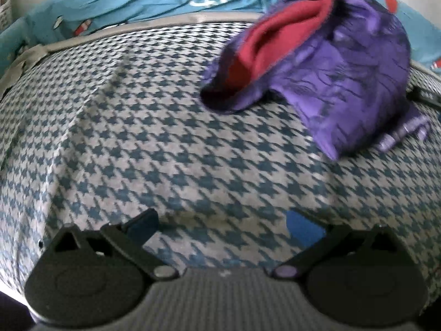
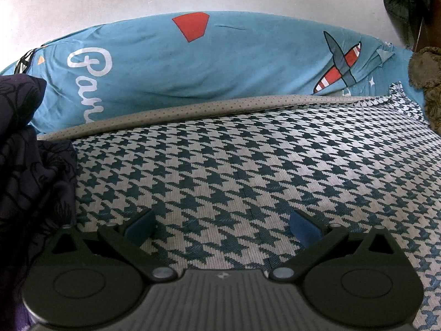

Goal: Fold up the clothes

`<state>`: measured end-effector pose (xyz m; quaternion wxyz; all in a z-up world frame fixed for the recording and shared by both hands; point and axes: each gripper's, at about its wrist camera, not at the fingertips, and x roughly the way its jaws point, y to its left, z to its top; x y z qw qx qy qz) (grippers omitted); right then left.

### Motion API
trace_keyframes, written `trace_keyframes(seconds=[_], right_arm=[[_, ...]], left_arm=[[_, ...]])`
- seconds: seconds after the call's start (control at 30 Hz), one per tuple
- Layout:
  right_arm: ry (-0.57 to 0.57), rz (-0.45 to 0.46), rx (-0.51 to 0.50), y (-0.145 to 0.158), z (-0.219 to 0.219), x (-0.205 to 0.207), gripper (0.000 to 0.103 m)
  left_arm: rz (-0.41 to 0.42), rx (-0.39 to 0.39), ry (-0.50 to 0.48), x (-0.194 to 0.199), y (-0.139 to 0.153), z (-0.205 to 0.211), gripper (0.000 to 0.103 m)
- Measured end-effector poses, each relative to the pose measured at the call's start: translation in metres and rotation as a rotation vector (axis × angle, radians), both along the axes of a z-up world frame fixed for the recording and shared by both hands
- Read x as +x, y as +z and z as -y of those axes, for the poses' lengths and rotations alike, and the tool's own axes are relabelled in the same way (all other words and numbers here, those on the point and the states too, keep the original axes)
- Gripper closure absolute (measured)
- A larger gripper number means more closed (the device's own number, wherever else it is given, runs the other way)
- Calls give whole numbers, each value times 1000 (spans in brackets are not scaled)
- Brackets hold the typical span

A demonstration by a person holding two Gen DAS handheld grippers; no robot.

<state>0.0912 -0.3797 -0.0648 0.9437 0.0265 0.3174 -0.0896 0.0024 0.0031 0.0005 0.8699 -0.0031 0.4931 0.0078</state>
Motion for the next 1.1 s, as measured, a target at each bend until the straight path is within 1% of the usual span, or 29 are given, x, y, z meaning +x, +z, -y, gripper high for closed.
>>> trace_keyframes(seconds=[0.13,0.27,0.47,0.63,0.77,0.9,1.0,1.1], right_arm=[[0,0,0,0,0,0,0],[0,0,0,0,0,0,0],[0,-1,-1,0,0,0,0],[0,-1,-1,0,0,0,0],[1,-1,-1,0,0,0,0],[1,-1,-1,0,0,0,0],[1,-2,-1,-1,0,0,0],[1,-2,-2,-1,0,0,0]], left_arm=[[21,7,8,0,4,2,0],[40,22,-14,0,10,13,0],[52,21,-66,6,14,30,0],[88,36,-115,2,20,33,0],[63,47,-101,8,18,33,0],[19,48,-102,15,15,33,0],[0,26,-130,22,22,36,0],[15,49,-179,29,30,43,0]])
